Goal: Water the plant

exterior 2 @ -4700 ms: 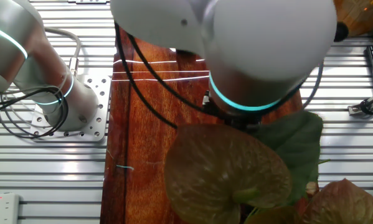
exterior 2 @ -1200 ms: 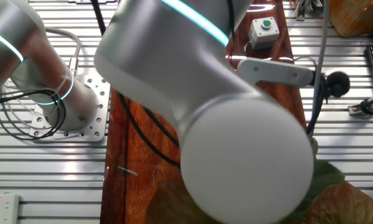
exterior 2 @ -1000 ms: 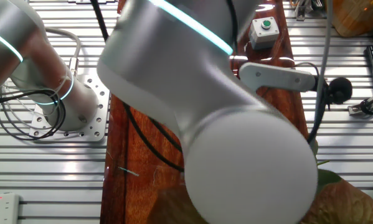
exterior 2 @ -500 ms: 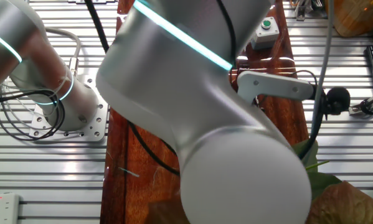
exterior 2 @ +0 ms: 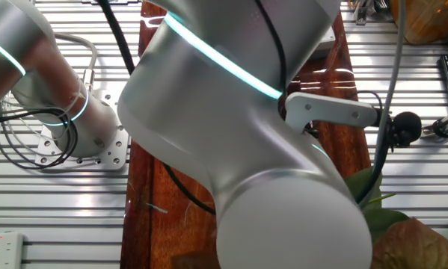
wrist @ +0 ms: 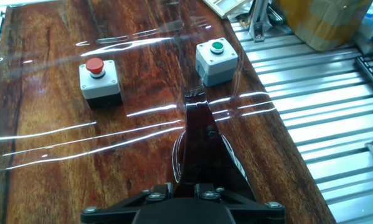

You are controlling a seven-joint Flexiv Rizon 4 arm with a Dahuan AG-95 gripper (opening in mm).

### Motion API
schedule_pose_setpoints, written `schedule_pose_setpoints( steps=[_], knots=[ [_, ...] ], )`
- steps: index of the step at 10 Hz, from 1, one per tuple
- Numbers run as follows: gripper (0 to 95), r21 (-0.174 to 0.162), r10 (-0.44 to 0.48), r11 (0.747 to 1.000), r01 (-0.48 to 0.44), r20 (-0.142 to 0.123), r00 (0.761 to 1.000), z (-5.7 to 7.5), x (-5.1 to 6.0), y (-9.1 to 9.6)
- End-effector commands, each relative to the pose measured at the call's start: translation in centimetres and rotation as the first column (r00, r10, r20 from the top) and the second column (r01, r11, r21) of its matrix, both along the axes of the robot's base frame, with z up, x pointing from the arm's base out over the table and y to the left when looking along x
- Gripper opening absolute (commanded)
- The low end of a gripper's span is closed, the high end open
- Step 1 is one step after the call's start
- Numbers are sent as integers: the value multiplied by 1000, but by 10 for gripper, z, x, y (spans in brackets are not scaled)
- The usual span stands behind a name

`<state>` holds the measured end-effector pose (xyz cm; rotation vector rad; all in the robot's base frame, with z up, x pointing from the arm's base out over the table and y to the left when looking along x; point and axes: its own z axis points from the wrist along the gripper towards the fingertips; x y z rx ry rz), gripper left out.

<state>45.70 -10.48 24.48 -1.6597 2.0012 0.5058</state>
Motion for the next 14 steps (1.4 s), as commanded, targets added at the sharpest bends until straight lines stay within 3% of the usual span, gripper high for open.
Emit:
schedule_pose_setpoints(
  steps=[1,14],
  knots=[
    [0,7,4,1000,-4,3,1000,1,1,0],
    [0,106,4,994,-6,21,1000,3,3,3]
  ],
)
